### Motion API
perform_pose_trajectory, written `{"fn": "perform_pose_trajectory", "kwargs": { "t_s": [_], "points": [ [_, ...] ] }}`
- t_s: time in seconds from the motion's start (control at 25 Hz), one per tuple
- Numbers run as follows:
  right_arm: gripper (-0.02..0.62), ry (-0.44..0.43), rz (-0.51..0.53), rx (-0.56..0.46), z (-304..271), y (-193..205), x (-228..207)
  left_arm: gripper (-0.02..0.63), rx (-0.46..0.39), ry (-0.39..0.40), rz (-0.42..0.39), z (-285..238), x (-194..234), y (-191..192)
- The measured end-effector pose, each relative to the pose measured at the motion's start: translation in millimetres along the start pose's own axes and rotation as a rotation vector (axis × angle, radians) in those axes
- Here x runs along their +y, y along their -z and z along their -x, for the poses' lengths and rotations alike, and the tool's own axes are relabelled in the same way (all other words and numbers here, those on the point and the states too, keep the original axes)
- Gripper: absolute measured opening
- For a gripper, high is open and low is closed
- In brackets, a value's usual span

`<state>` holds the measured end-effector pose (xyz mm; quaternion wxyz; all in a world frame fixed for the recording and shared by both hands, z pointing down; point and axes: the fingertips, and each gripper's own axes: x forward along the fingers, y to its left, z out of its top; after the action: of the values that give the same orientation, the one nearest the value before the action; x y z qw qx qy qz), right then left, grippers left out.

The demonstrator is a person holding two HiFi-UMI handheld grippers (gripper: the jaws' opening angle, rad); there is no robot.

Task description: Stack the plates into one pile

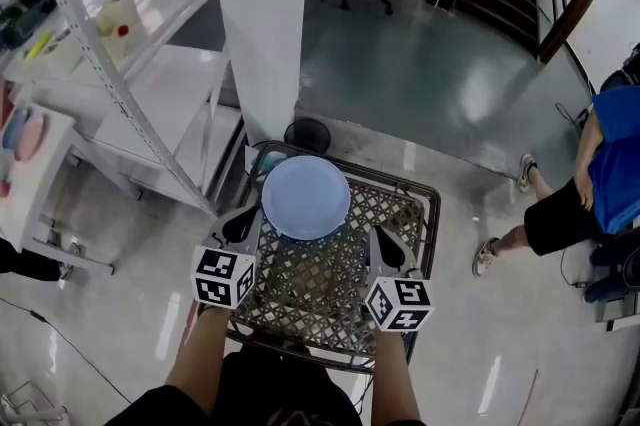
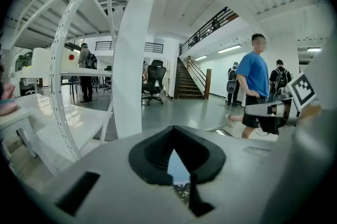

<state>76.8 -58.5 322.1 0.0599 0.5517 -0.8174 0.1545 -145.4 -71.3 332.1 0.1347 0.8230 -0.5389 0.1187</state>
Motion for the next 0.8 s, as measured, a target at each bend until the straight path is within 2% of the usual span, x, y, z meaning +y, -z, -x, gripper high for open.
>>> {"fn": "perform_pose_trajectory", "kwargs": {
  "t_s": [0.2, 0.8],
  "points": [
    [0.011, -0.011, 0.015, -0.046, 22, -15, 10, 0.002, -0.038, -0.005, 0.020, 19, -6, -9],
    [0.011, 0.002, 0.065, -0.117, 67, -50, 13, 0.002, -0.128, 0.014, -0.055, 58, -33, -48]
  ]
}}
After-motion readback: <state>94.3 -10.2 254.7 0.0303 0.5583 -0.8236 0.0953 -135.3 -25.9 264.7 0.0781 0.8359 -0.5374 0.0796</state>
